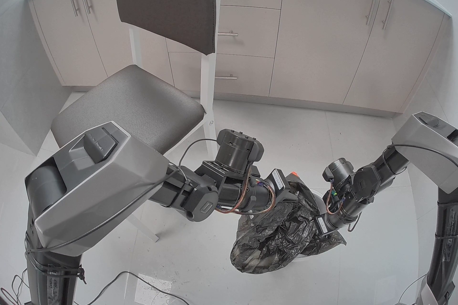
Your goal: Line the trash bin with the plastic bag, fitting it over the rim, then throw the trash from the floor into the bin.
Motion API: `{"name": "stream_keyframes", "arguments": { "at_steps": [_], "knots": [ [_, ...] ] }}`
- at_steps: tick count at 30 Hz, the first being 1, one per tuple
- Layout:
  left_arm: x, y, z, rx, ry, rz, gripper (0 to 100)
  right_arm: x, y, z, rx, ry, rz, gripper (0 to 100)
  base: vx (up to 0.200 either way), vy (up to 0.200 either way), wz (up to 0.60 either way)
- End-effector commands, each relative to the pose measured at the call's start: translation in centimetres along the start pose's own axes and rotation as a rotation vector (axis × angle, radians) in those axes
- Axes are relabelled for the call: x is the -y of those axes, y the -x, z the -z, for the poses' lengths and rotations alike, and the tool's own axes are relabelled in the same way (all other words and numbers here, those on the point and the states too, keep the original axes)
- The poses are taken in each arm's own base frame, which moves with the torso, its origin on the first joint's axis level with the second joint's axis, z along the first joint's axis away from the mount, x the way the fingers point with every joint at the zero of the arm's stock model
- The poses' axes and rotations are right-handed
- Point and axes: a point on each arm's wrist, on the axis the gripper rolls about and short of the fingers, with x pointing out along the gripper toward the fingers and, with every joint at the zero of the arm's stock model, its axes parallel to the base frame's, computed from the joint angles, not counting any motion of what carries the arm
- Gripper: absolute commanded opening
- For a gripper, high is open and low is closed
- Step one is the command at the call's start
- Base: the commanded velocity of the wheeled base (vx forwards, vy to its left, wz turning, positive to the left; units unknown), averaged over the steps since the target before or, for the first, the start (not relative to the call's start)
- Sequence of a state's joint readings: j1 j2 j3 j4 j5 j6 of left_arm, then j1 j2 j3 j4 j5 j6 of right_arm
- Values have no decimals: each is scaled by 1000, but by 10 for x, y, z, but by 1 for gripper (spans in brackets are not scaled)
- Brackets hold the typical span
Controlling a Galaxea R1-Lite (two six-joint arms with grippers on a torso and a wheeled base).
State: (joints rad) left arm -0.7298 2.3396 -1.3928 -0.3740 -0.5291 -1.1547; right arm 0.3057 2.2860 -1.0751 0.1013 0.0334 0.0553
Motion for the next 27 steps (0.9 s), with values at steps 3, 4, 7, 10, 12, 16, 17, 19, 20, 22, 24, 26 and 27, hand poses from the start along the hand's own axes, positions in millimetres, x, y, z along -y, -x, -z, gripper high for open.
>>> {"name": "stream_keyframes", "arguments": {
  "at_steps": [3, 4, 7, 10, 12, 16, 17, 19, 20, 22, 24, 26, 27],
  "knots": [
    [0, 0, 0, 0, -2, 1, 0, 1, -11, -9, 4, -14, 12, 0, 0, 0, 0],
    [0, 0, 0, 0, -2, 1, 0, 1, -11, -9, 4, -14, 12, 0, 0, 0, 0],
    [0, 0, 0, -1, -1, -1, 0, 13, -38, -24, 10, -39, 88, 0, 0, 0, 0],
    [0, 0, 0, 0, -2, 1, 0, 18, -38, -37, 47, -46, 87, 0, 0, 0, 0],
    [0, 0, 0, -1, -1, -1, 0, 24, -42, -44, 53, -58, 89, 0, 0, 0, 0],
    [0, 0, 0, 0, -2, 1, 0, 31, -40, -59, -2, -55, 82, 0, 0, 0, 0],
    [0, 0, 0, 1, -2, 0, 0, 31, -40, -62, -19, -55, 71, 0, 0, 0, 0],
    [0, 0, 0, 1, -3, 0, 0, 31, -39, -65, -30, -54, 58, 0, 0, 0, 0],
    [-1, 0, 0, -1, -2, -1, 0, 30, -39, -70, -40, -50, 45, 0, 0, 0, 0],
    [0, 0, 0, -1, -2, -1, 0, 30, -41, -74, -44, -48, 43, 0, 0, 0, 0],
    [0, 0, 0, -1, -2, -1, 0, 30, -41, -80, -36, -47, 40, 0, 0, 0, 0],
    [0, 0, 0, -1, -2, -1, 0, 29, -43, -82, -48, -40, 31, 0, 0, 0, 0],
    [0, 0, 0, -1, -1, -1, 0, 29, -42, -83, -59, -33, 24, 0, 0, 0, 0]
  ]
}}
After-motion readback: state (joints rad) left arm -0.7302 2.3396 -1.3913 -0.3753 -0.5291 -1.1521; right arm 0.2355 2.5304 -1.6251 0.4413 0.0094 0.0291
